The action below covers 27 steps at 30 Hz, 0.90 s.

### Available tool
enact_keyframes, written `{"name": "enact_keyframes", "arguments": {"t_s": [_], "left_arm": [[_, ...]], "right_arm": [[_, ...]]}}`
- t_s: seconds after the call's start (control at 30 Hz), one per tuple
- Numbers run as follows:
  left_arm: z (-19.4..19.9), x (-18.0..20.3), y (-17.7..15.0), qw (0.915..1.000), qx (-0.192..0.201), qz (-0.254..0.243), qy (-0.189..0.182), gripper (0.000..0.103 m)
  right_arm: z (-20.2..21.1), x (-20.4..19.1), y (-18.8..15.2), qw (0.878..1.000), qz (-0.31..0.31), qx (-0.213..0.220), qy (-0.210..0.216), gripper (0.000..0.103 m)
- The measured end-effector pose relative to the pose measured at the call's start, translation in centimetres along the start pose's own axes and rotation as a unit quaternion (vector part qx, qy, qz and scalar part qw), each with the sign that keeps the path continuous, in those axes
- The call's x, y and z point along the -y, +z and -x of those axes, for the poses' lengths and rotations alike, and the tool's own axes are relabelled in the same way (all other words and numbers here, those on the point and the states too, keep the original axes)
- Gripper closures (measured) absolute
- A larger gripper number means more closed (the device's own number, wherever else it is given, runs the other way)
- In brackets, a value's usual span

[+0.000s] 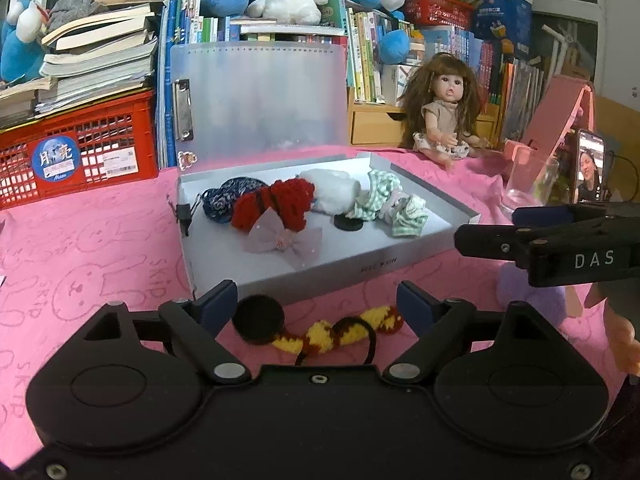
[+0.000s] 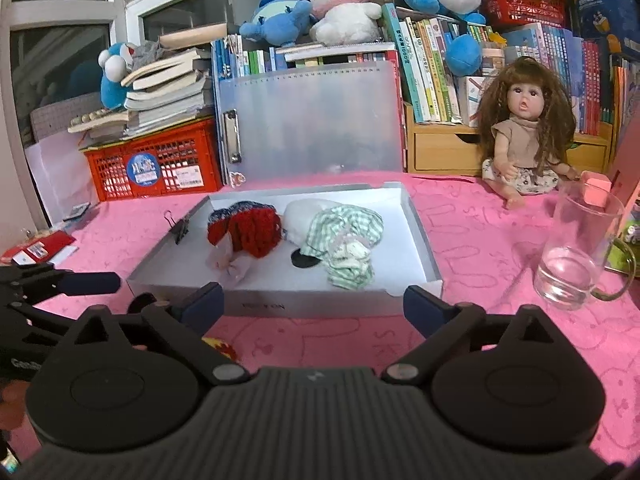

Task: Organize objects
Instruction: 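Withdraw both tools from the box toward the black round lids on the cloth, then grasp a black round lid with the left tool while the right grasps another lid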

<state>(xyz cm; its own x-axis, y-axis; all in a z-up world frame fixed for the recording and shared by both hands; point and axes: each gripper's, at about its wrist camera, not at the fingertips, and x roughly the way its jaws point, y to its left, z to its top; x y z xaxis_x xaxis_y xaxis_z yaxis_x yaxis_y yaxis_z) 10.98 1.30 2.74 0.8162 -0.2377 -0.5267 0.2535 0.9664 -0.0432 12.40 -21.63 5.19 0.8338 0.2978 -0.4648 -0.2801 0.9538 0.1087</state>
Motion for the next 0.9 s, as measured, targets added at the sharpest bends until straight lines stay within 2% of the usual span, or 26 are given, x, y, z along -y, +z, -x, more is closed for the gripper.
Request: {"name": "enact_keyframes", "arguments": {"t_s": [0.47,0.73,0.9], "left_arm": [[-0.4,-0.3,-2.0,0.9998,-0.02,0.002,0.008,0.016],[-0.9,-1.7,-1.6,0.9989,-0.017,0.035,0.026,0.017],[-1.1,-2.0,-1.4,0.9984,-0.015,0.045,0.03,0.028]], "right_arm": [[-0.5,-0.4,-2.7,0.999,0.025,-0.03,-0.005,0.001],[-0.4,-1.8,-3.6,0.997,0.07,-0.031,-0.007,0.0],[-0.1,-2.6,-3.9,0.996,0.083,-0.024,0.009,0.0]]}}
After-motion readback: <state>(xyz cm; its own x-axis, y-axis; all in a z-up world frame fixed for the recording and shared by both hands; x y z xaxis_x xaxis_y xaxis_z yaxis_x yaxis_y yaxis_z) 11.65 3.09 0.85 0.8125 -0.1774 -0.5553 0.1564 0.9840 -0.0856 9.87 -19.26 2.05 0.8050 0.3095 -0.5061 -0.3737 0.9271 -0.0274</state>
